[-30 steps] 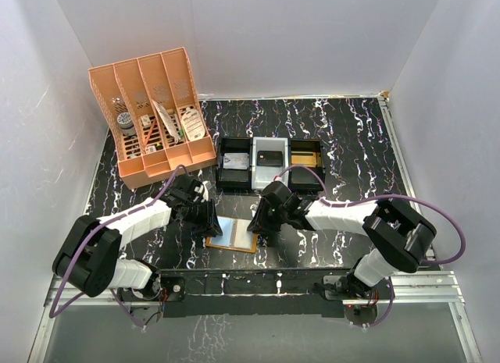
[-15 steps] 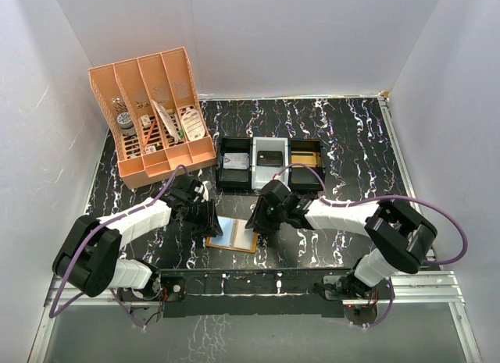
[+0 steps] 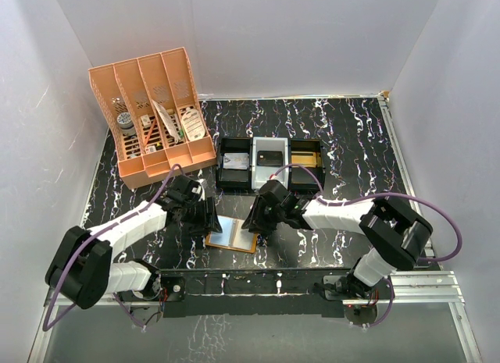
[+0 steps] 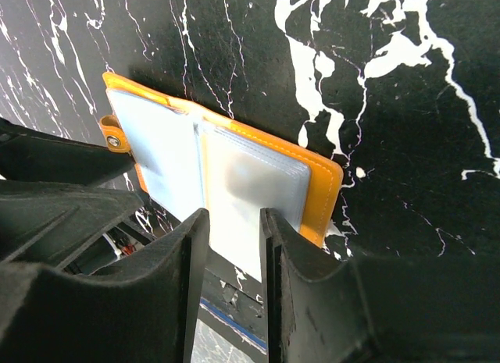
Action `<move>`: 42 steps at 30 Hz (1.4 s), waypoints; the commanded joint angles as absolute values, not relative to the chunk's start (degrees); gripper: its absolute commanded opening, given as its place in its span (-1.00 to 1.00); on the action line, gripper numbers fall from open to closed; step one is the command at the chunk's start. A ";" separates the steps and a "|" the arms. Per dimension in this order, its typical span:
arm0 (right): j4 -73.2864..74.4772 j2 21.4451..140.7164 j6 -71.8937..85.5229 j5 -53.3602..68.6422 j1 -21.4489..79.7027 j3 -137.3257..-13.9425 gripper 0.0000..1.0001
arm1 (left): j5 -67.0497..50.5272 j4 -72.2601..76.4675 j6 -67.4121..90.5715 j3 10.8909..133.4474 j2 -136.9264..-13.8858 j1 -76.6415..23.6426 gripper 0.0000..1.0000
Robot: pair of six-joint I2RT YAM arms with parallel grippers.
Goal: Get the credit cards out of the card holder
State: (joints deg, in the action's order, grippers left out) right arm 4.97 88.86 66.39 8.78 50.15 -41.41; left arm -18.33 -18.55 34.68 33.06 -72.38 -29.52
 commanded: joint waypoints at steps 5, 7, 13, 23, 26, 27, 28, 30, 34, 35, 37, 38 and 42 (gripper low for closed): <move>6.36 84.42 65.98 5.99 50.36 -42.17 -0.38 | -12.92 -21.45 34.90 34.51 -69.92 -29.60 0.11; 6.57 84.29 66.37 5.98 50.29 -41.79 -0.38 | -14.13 -21.07 34.80 34.57 -71.43 -29.55 0.09; 5.55 85.47 67.10 7.10 50.33 -40.70 -0.40 | -16.37 -20.27 34.59 33.31 -72.77 -29.57 -0.06; 6.80 86.57 67.61 7.04 50.54 -40.34 -0.42 | -18.29 -19.06 35.32 31.55 -73.06 -29.60 -0.28; 7.95 85.16 67.29 6.10 50.54 -40.79 -0.41 | -18.36 -19.13 35.30 31.63 -73.02 -29.59 -0.29; 8.67 84.56 67.13 5.60 50.54 -40.98 -0.40 | -18.36 -19.23 35.32 31.64 -73.04 -29.62 -0.29; 9.52 84.06 67.00 4.95 50.54 -41.26 -0.39 | -18.36 -19.25 35.19 31.64 -73.04 -29.57 -0.29; 10.70 83.18 66.81 4.02 50.54 -41.48 -0.38 | -18.41 -19.25 35.24 31.64 -72.95 -29.59 -0.29; 9.76 83.06 66.87 4.56 50.54 -40.54 -0.36 | -18.72 -19.08 35.18 31.55 -73.08 -29.61 -0.29; 9.18 83.36 66.88 5.09 50.53 -40.32 -0.36 | -18.86 -19.01 35.17 31.62 -73.20 -29.57 -0.29; 8.71 84.15 66.78 5.65 50.51 -40.13 -0.37 | -18.98 -18.90 34.92 31.71 -73.37 -29.56 -0.29; 8.59 84.58 66.75 5.86 50.53 -40.04 -0.37 | -18.92 -19.16 34.81 31.85 -73.39 -29.59 -0.29; 7.23 86.28 67.10 6.86 50.54 -39.64 -0.38 | -18.84 -19.42 34.75 32.00 -73.22 -29.61 -0.29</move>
